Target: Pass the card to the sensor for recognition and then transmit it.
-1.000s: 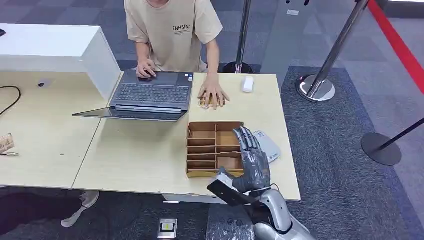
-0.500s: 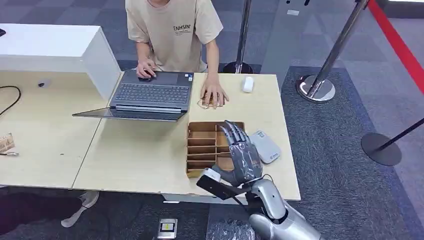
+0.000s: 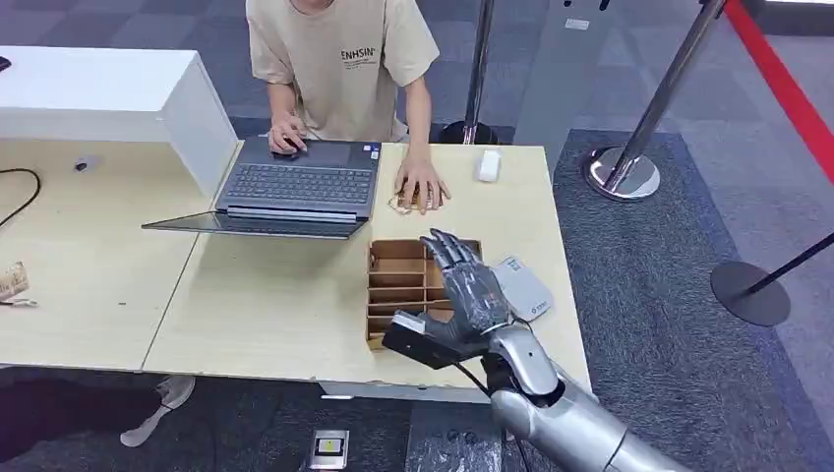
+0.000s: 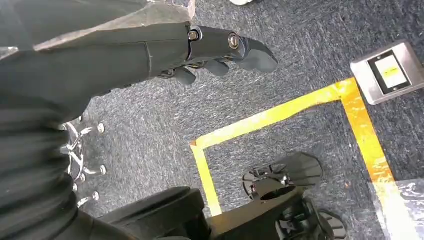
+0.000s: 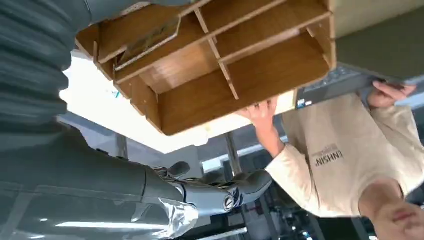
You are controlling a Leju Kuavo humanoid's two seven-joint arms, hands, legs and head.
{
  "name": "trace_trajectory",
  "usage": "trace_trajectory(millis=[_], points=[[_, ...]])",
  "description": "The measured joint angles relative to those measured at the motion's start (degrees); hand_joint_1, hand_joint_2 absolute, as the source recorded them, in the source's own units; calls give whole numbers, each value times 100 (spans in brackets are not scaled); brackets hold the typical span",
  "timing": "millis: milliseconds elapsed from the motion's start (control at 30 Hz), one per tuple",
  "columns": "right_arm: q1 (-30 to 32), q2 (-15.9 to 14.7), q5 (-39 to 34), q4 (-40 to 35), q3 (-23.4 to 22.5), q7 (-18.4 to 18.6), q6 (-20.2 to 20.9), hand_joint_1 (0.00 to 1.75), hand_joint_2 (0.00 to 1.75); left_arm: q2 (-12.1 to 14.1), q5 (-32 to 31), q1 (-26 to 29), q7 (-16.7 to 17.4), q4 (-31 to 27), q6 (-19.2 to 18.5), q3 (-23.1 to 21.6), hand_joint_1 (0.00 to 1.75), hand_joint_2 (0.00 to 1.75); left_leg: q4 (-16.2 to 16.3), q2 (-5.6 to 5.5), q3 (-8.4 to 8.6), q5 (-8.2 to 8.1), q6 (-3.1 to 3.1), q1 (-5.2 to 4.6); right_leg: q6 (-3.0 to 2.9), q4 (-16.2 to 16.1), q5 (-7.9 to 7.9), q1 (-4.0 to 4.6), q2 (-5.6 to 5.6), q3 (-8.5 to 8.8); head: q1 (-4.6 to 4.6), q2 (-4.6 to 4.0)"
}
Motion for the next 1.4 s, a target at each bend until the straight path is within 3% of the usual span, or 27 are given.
trace_trajectory(millis=[267, 300, 333, 433, 1367, 1400], points=[[-8, -39, -50, 241, 94, -4, -18, 3, 175, 0, -20, -2, 4, 0, -17, 0, 0, 175, 0, 0, 1, 0, 0, 0, 0, 0, 0, 0, 0, 0, 0, 0], [-9, -44, -57, 278, 94, 2, -39, 26, 175, 0, -17, -2, 7, 0, -17, 0, 0, 175, 0, 0, 1, 0, 0, 0, 0, 0, 0, 0, 0, 1, 0, 0], [-9, -50, -57, 304, 94, 22, -61, 140, 175, 0, -17, -3, 7, 0, -17, 0, 0, 175, 0, 0, 0, 0, 0, 0, 0, 0, 0, 0, 0, 1, 0, 0], [-10, -61, -57, 376, 94, 70, -120, 175, 175, 0, -15, -4, 7, 0, -17, 0, 0, 175, 0, 0, 1, 0, 0, 0, 0, 0, 0, 0, 0, 0, 0, 0], [-73, -171, 68, 562, 94, -57, -234, 175, 175, -42, -17, -32, 7, 0, -13, 0, 0, 175, 0, 0, 0, 0, 0, -1, 0, -1, 0, 0, 0, 0, 0, 0], [-73, -175, 87, 564, 94, -57, -243, 154, 175, -44, -17, -32, 11, 0, -13, 0, 0, 175, 0, 0, 1, 0, 0, 0, 0, 0, 0, 0, 0, -1, 0, 0]])
